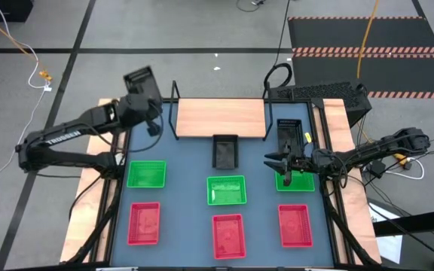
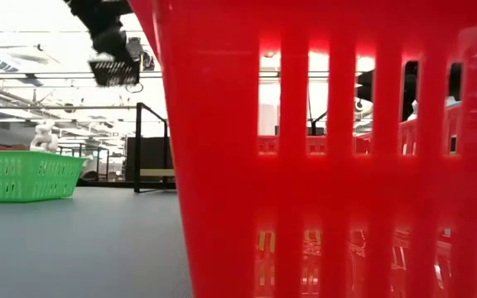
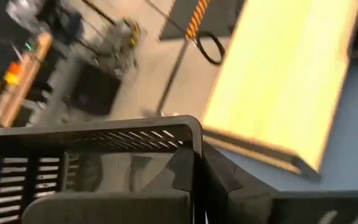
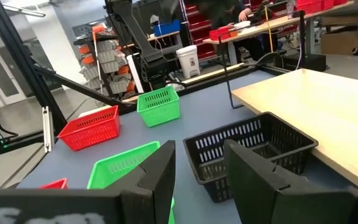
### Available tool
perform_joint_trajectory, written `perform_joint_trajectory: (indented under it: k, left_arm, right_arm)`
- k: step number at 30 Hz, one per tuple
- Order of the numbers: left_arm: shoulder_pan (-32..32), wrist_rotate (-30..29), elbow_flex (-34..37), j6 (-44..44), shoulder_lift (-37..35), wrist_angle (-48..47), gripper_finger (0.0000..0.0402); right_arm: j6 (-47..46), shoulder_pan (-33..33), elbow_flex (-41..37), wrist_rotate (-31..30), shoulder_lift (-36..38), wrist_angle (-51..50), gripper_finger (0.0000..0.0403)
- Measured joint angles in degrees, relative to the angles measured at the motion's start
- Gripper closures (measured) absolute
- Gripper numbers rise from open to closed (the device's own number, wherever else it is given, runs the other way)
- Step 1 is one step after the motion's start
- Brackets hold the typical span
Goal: Stack baskets on shelf by color
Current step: Put the top left black bin on the shelf
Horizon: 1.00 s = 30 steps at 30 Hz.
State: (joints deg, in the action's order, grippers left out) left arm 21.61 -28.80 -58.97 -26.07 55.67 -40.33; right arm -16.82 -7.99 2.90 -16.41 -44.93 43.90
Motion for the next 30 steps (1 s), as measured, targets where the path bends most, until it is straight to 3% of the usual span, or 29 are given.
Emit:
perform_joint_trajectory:
  k: [3, 8, 13, 23, 30]
  left_arm:
    - [0.0, 1.9, -5.2, -3.3, 2.3, 0.5, 0.0395]
    - [-1.0, 10.5, -10.4, -7.9, 8.7, 5.6, 0.039]
    - [-4.0, 11.2, -11.1, -13.0, 16.4, 15.8, 0.0394]
    - [-6.4, 11.3, -11.1, -5.2, 33.5, 18.1, 0.0393]
    - [-5.6, 11.5, -11.1, -2.7, 41.1, 16.0, 0.0388]
  right_arm:
    - [1.0, 0.0, 0.0, -0.4, 0.0, 0.0, 0.0273]
    - [2.6, 0.0, 0.0, -3.7, 0.0, 0.4, 0.0273]
    - [3.2, 0.1, 0.0, -4.7, 0.0, 0.4, 0.0273]
    - [5.6, 0.1, 0.0, -4.7, 0.0, 0.3, 0.0273]
    - [5.6, 0.1, 0.0, -4.6, 0.0, -0.6, 0.0273]
